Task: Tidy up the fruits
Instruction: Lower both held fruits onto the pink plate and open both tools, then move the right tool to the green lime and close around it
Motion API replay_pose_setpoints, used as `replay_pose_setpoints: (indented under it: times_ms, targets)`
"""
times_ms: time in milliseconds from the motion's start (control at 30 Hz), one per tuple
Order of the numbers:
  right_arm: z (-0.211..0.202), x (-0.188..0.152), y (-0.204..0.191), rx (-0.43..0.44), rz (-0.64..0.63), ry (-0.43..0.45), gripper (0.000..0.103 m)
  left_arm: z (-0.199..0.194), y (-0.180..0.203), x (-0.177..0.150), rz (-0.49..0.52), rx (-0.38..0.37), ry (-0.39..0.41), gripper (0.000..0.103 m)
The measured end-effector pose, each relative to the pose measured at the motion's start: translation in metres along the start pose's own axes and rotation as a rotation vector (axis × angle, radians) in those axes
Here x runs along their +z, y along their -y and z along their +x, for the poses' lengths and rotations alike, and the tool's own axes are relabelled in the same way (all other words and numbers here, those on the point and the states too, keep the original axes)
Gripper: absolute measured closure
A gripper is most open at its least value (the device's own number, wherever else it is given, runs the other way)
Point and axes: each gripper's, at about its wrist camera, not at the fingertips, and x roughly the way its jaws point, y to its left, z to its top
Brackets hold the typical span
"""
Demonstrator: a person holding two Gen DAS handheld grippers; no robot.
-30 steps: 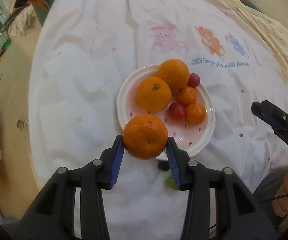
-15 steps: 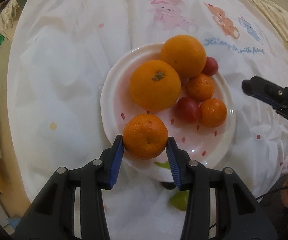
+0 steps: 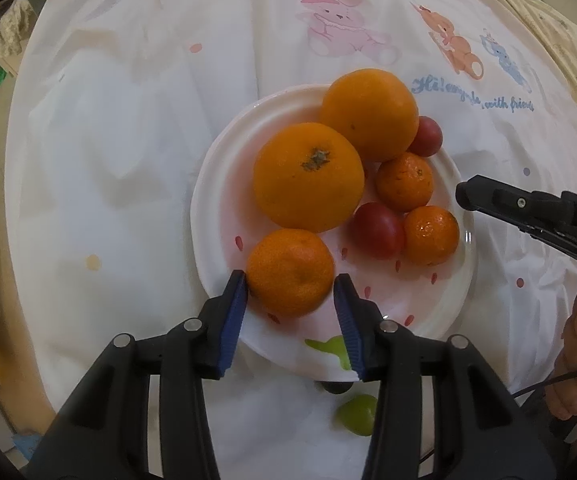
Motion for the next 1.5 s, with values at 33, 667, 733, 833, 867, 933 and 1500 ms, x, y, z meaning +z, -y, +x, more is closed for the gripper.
replay_pose_setpoints:
  times_ms: [33, 667, 733, 833, 867, 933, 1500]
  targets:
    - [0.001, 0.0, 0.001, -0.004, 0.004, -0.001, 0.074, -0.001, 0.001, 0.0, 0.008, 0.005, 0.007, 0.056]
    - [-0.021, -0.006, -0.017, -0.05, -0.075, 0.098, 0.023, -0.035, -0.008, -0.004, -0.035, 0.029, 0.145, 0.026]
    - [-0.027, -0.011, -0.02, -0.067, -0.091, 0.123, 0.02, -0.04, -0.008, -0.006, -0.033, 0.034, 0.161, 0.026]
    - [-0.032, -0.016, -0.017, -0.062, -0.066, 0.128, 0.02, -0.044, -0.009, -0.01, -0.024, 0.044, 0.174, 0.026]
    - [-0.034, -0.019, -0.017, -0.064, -0.057, 0.136, 0.02, -0.044, -0.008, -0.011, -0.02, 0.042, 0.174, 0.026]
    - [-0.039, -0.023, -0.018, -0.07, -0.061, 0.148, 0.02, -0.047, -0.008, -0.013, -0.012, 0.032, 0.176, 0.026]
    - [-0.091, -0.086, -0.032, -0.103, -0.124, 0.378, 0.02, -0.103, -0.03, -0.055, -0.047, 0.074, 0.388, 0.026]
